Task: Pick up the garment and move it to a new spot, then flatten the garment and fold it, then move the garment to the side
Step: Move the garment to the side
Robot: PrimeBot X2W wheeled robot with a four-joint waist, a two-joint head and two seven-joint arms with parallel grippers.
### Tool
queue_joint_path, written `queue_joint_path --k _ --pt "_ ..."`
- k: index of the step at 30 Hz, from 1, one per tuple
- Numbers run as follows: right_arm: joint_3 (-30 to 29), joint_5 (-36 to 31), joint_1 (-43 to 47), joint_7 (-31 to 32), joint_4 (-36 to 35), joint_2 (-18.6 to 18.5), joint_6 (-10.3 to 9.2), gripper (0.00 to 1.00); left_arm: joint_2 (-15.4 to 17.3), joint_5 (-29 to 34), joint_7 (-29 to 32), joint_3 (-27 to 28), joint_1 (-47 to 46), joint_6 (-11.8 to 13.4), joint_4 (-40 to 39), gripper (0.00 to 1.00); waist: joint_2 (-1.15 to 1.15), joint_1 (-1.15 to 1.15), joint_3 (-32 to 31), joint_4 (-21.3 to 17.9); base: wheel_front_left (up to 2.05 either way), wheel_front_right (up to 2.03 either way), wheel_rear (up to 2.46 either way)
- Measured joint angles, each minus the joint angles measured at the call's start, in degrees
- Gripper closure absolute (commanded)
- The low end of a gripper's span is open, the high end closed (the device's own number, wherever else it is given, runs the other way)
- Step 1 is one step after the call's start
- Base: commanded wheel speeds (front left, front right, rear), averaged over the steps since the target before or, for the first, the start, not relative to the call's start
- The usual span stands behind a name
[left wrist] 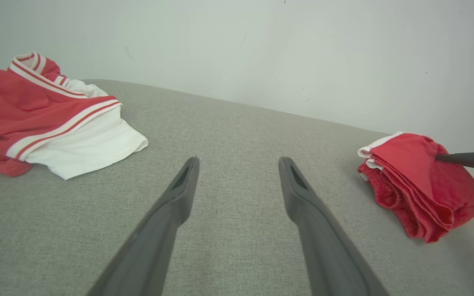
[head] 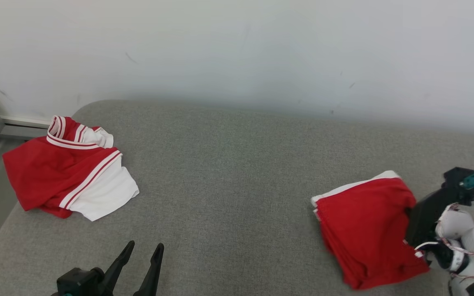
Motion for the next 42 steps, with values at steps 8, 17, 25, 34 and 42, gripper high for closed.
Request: queue_joint_path --k 8,17,25,34,42 --pt "-4.58 0.01 -0.66 -0.09 2.38 -5.92 -0.14 1.0 0.49 0.01 -0.04 -0.33 0.01 -0.03 -0.81 0.0 0.0 0.0 0.24 0.39 0.0 0.0 0.0" --pt "-8.87 -2.05 -0.2 -2.16 4.22 -11.7 -0.56 1.0 1.69 0.22 0.01 -0.1 0.03 -0.03 -2.38 0.0 0.0 0.0 2.33 1.08 0.0 0.0 0.0" --pt "-11.26 -4.04 1.88 -4.05 6.01 -15.92 -0.57 1.0 1.93 0.38 0.02 0.24 -0.07 0.0 -2.98 0.0 0.0 0.01 4.07 1.52 0.0 0.0 0.0" --pt "-12.79 -6.83 2.35 -6.39 5.94 -20.05 -0.58 1.0 2.13 0.78 0.59 0.22 -0.29 0.0 -3.25 0.0 0.0 0.01 4.6 1.14 0.0 0.0 0.0" --pt "-12.93 -7.09 3.26 -7.77 5.06 -19.95 -0.63 1.0 2.71 0.79 0.63 0.34 -0.29 0.05 -3.92 0.0 0.0 0.01 5.24 0.43 0.0 0.0 0.0"
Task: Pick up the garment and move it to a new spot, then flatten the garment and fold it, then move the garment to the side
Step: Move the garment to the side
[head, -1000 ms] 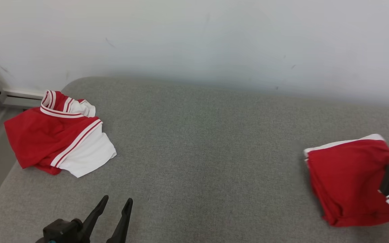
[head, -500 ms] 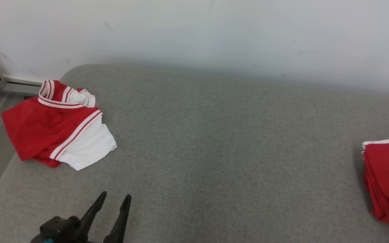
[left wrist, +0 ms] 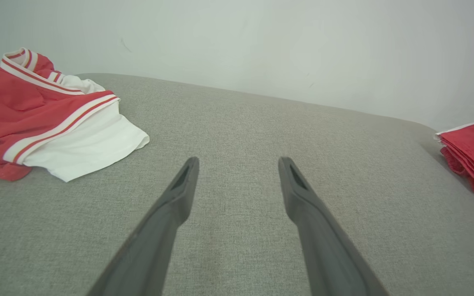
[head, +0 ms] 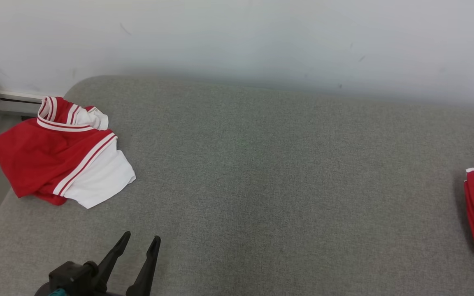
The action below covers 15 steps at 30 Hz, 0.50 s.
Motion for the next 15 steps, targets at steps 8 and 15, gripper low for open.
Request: queue_joint_path --k 8,15 --pt "2.5 -3.15 0.02 -2.77 -2.42 -0.1 0.0 0.16 -0.13 0.1 0.67 -0.7 -0.47 -0.07 -0.08 0.0 0.0 0.0 0.53 -0.07 0.0 0.0 0.0" --pt "4.26 -5.63 -0.15 -5.02 -4.63 -0.13 0.01 0.0 -0.42 1.0 0.99 -0.91 -1.02 -0.07 -0.01 0.0 0.0 0.0 0.57 0.08 0.0 0.0 0.0"
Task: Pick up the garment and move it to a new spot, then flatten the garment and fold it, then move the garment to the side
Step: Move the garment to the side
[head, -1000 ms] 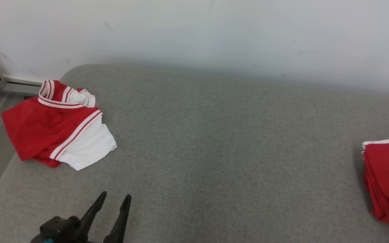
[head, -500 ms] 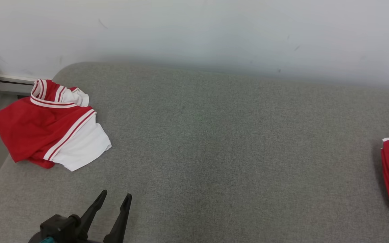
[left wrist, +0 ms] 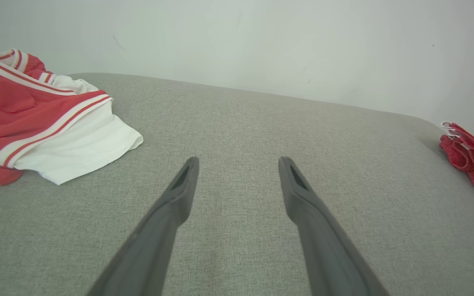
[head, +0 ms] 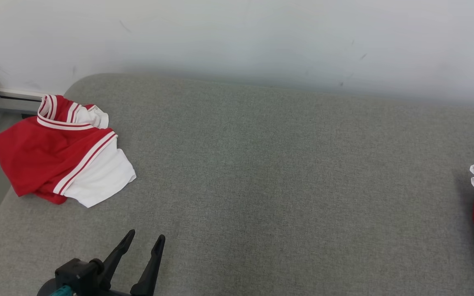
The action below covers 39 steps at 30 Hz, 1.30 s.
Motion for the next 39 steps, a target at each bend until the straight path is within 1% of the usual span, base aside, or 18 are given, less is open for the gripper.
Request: queue_joint_path --k 3,6,7,9,12,13,15,17,22,27,28,34,38,39 --pt "0.54 -0.31 -1.36 -1.16 -0.1 -0.01 0.08 0.0 -0.02 0.0 0.0 0.01 -0.01 0.01 0.29 0.0 0.0 0.0 -0.34 -0.09 0.0 0.0 0.0" --pt "0.78 -0.3 -2.74 -3.2 -1.04 0.16 1.21 0.0 -0.16 0.0 0.0 -0.02 -0.01 0.01 0.53 0.0 0.0 0.0 -0.87 -0.23 0.0 0.0 0.0" --pt "0.9 -0.07 -3.07 -4.64 -1.54 0.74 2.16 0.0 -0.27 0.0 -0.01 0.02 -0.01 0.01 0.63 0.0 0.0 0.0 -1.3 -0.32 0.0 0.0 0.0" --pt "0.47 1.89 -3.22 -6.31 -2.44 2.96 2.87 0.0 -0.35 0.0 -0.11 0.41 -0.01 0.1 0.94 0.0 0.0 0.0 -1.8 -0.42 0.0 0.0 0.0" --pt "0.16 5.8 -2.69 -8.71 -4.77 8.04 4.97 0.0 -0.2 0.0 -0.68 1.47 0.01 0.59 1.43 0.0 0.0 0.0 -2.7 -0.68 0.0 0.0 0.0" --pt "0.27 6.73 -2.01 -9.6 -5.83 9.65 5.41 0.0 -0.18 0.0 -0.98 1.8 0.06 0.67 1.53 0.0 0.0 0.0 -3.02 -0.8 0.0 0.0 0.0" --pt "0.6 7.35 -0.36 -11.43 -7.9 12.26 5.83 0.0 0.02 0.01 -1.47 2.66 0.4 1.11 1.54 0.0 0.0 0.0 -3.67 -1.17 0.0 0.0 0.0" --pt "0.73 7.66 1.52 -13.17 -9.78 13.86 6.1 0.0 0.14 0.09 -2.14 3.45 0.93 1.53 1.54 0.0 -0.01 0.0 -4.24 -1.71 0.0 0.0 0.0" --pt "1.23 7.99 7.19 -16.67 -13.45 17.37 6.03 0.0 0.07 0.09 -3.2 5.36 1.89 2.03 1.4 0.0 0.0 -0.01 -5.63 -3.31 0.0 0.0 0.0" --pt "2.19 8.53 11.27 -19.85 -17.56 21.45 5.47 0.0 0.05 0.09 -4.47 7.54 3.68 2.4 0.03 0.0 0.0 -0.01 -6.79 -5.06 0.0 0.0 0.0" --pt "2.25 8.65 12.09 -20.45 -18.02 22.21 5.19 0.0 -0.1 0.09 -4.74 8.04 3.92 2.53 -0.33 0.0 -0.01 -0.01 -7.0 -5.4 0.0 0.0 0.0" --pt "3.83 9.38 16.56 -22.27 -19.9 25.77 5.1 0.0 -0.2 0.14 -5.14 9.48 5.92 2.54 -0.82 0.0 0.0 -0.01 -7.97 -7.15 0.0 0.0 0.0" --pt "4.2 9.7 19.29 -23.06 -20.25 26.63 4.99 0.0 -0.65 0.13 -5.14 10.0 7.1 2.6 -0.57 0.0 0.0 -0.01 -8.28 -7.95 0.0 0.0 0.0" --pt "4.16 9.7 20.04 -23.19 -20.25 26.64 4.55 0.0 -0.82 0.14 -5.14 10.07 7.13 2.6 -0.4 0.0 -0.01 -0.01 -8.29 -8.04 0.0 0.0 0.0"
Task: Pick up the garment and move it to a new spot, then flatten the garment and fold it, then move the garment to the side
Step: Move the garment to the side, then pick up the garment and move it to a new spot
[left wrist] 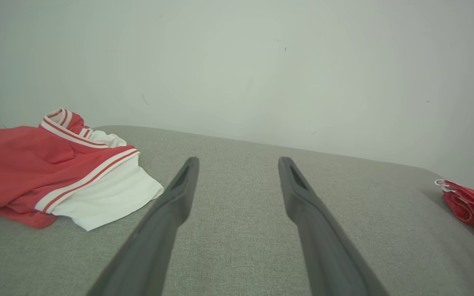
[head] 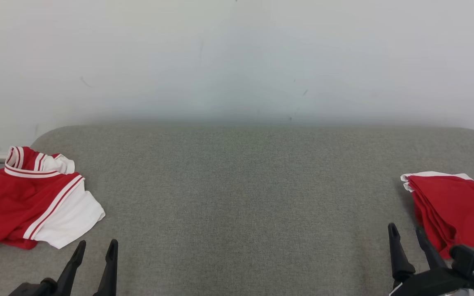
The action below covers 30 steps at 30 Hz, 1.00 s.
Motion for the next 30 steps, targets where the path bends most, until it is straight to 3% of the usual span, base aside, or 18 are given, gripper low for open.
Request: queue_joint_path --k 21,30 --pt "0.07 -0.08 1.28 -0.97 -1.8 -0.02 -0.04 0.0 -1.31 2.09 -0.07 1.25 1.0 0.45 1.34 0.0 0.0 0.01 0.28 -0.36 0.0 0.0 0.0" --pt "-0.54 -0.08 2.61 -1.41 -2.6 -0.02 -0.69 0.0 -2.08 3.9 0.26 0.75 0.71 0.48 1.37 0.0 0.0 0.01 0.47 2.03 0.0 0.0 0.0"
